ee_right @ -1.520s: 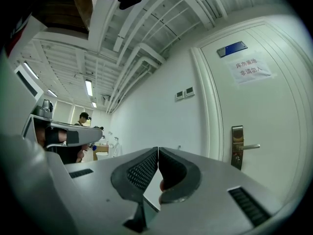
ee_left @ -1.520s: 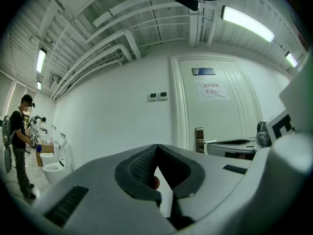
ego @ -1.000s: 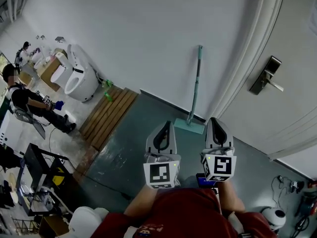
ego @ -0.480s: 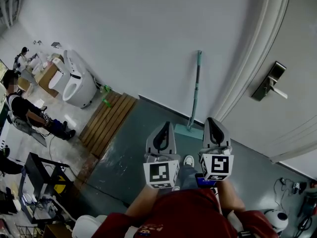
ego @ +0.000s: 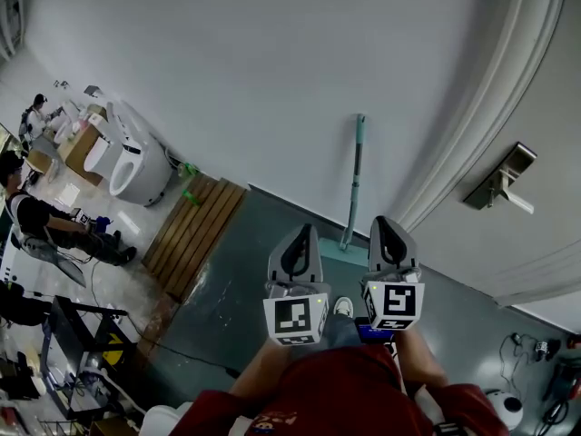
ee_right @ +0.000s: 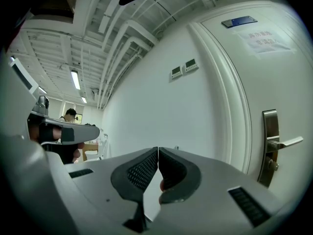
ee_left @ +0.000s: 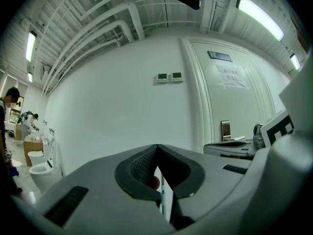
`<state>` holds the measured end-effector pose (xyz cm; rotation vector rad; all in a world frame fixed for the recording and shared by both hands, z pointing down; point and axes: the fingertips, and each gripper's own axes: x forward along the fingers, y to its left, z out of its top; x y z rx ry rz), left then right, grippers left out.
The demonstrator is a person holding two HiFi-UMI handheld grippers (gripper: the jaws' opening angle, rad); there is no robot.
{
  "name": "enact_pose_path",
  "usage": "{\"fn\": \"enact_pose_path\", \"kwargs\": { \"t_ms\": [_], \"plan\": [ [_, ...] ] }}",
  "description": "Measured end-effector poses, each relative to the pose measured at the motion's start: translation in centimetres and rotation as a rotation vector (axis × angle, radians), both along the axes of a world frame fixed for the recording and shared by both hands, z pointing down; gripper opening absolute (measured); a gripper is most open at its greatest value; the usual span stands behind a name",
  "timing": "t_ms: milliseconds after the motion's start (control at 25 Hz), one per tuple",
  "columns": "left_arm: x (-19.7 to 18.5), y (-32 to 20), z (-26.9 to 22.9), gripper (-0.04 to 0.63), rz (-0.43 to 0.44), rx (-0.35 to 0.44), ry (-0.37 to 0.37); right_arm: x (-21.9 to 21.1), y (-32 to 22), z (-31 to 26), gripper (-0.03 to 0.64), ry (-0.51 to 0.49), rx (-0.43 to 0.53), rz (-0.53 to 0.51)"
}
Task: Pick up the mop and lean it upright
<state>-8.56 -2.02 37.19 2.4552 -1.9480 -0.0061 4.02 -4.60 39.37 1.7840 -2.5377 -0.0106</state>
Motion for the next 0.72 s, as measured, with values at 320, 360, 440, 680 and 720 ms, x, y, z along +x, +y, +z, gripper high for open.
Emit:
{"fn": "enact_pose_path", "kwargs": {
  "t_ms": [320, 360, 440, 680, 720],
  "plan": [
    [2.4, -9.0, -0.7, 0.014, -0.003, 0.016, 0.021, 1.9, -8.8, -0.2, 0.018, 0.010, -0.007, -0.008],
    [2.8, -10.0, -0.6, 0.014, 0.000, 0.015, 0.020, 2.2, -9.9, -0.2, 0.018, 0.010, -0.007, -0.009],
    [3.5, -11.9, -0.2, 0.014, 0.001, 0.007, 0.005, 2.7, -11.8, -0.1, 0.018, 0.009, -0.003, -0.012],
    [3.7, -15.9, -0.5, 0.014, -0.002, 0.009, 0.012, 3.0, -15.7, 0.4, 0.018, 0.016, -0.011, -0.014],
    [3.4, -16.4, -0.5, 0.014, -0.001, 0.008, 0.009, 2.8, -16.2, 0.5, 0.018, 0.017, -0.014, -0.011]
  ]
}}
